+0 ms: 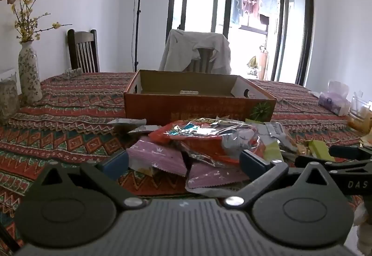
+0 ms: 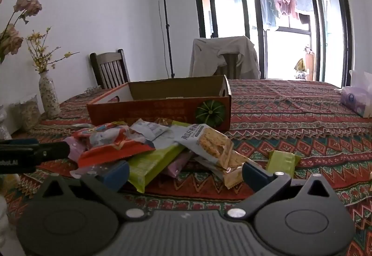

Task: Organize snacks

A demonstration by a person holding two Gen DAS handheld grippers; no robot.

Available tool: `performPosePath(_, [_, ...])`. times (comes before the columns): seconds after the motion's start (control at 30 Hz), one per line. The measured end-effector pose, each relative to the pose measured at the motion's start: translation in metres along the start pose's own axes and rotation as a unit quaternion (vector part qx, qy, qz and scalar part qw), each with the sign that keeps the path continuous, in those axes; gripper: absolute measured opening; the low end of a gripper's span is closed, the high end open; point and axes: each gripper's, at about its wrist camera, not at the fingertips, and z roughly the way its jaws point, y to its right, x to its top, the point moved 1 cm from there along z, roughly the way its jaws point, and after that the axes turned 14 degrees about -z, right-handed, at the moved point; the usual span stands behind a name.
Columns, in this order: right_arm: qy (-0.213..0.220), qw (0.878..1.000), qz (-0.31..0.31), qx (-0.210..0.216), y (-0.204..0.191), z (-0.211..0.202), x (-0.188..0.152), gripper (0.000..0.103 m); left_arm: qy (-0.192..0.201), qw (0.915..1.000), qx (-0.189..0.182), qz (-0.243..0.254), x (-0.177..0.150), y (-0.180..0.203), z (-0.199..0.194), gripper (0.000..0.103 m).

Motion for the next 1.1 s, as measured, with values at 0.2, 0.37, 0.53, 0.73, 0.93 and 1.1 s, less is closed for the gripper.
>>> performPosePath(0.2, [-0.001,1.000,0.001,0.001,0.0002,0.0006,-0.0002,0.103,0.000,1.0000,-0.001,0.000,0.0001,0.0002,0.0000,0.103])
performPosePath(0.37, [-0.001,1.000,0.001,0.000,0.0000,0.0004,-0.0001,0.103,0.000,1.0000,-0.001,-0.002,-0.0013,0.0000,-0.0009,0.103])
performPosePath(0.53, [-0.001,1.000,0.001,0.000,0.0002,0.0002,-0.0005,0.103,0.001,1.0000,-0.003,-0.001,-0.0016,0.0000,-0.0008,0.103])
performPosePath(0.73, [-0.001,1.000,0.001,0.000,0.0006,0.0001,-0.0005,0.103,0.001,1.0000,-0.003,-0.001,-0.0018,0.0004,-0.0004,0.103])
performPosePath(0.93, [-0.001,1.000,0.001,0.000,0.0006,-0.0001,-0.0004,0.103,0.002,1.0000,-0.004,0.002,-0.0019,0.0010,0.0002,0.103])
performPosePath(1.1, [-0.001,1.000,0.002,0.000,0.0009,-0.0005,-0.0008,0.103,0.002,1.0000,-0.004,0.002,-0.0026,0.0011,0.0002,0.103])
